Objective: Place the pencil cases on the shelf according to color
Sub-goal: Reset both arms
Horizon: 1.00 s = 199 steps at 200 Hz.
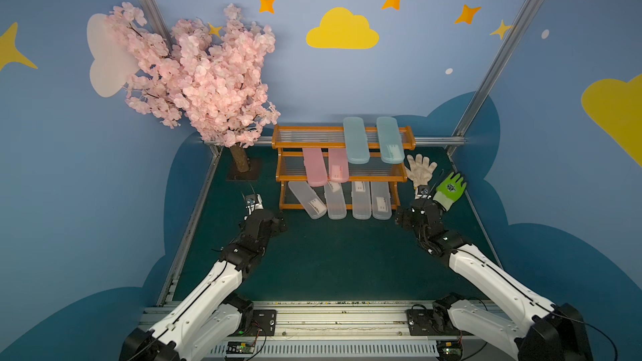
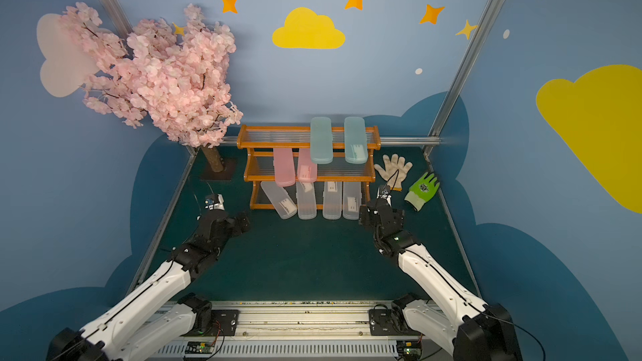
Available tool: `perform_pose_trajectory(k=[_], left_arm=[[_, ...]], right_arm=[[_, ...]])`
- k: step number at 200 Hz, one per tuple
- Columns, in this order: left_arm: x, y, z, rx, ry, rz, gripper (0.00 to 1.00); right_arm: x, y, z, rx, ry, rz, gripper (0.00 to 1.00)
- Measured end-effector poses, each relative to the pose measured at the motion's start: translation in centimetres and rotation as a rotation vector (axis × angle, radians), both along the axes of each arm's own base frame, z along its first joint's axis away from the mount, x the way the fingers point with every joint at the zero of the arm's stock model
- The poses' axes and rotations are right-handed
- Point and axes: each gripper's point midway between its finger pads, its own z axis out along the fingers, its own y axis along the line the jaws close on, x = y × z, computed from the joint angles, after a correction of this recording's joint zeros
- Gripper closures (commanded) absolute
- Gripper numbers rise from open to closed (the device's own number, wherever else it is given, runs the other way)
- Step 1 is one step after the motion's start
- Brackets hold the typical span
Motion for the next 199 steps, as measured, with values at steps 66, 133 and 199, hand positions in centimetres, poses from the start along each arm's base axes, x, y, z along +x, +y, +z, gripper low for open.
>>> perform_pose_trajectory(k=[66, 133, 199], left_arm=[[-0.2, 8.0, -3.1, 0.183, -0.060, 0.214, 0.00], [3.2, 8.9, -7.1, 0.212, -0.030, 0.166, 0.00], [8.5, 7.6, -7.1, 0.170, -0.061, 0.045, 0.00]], right_arm=[[3.4, -5.1, -6.6, -0.138, 0.054, -0.082, 0.01], [5.2, -6.4, -8.4, -0.042, -0.050, -0.007, 0.01], [5.8, -6.0, -8.3, 0.020, -0.075, 0.026, 0.01]])
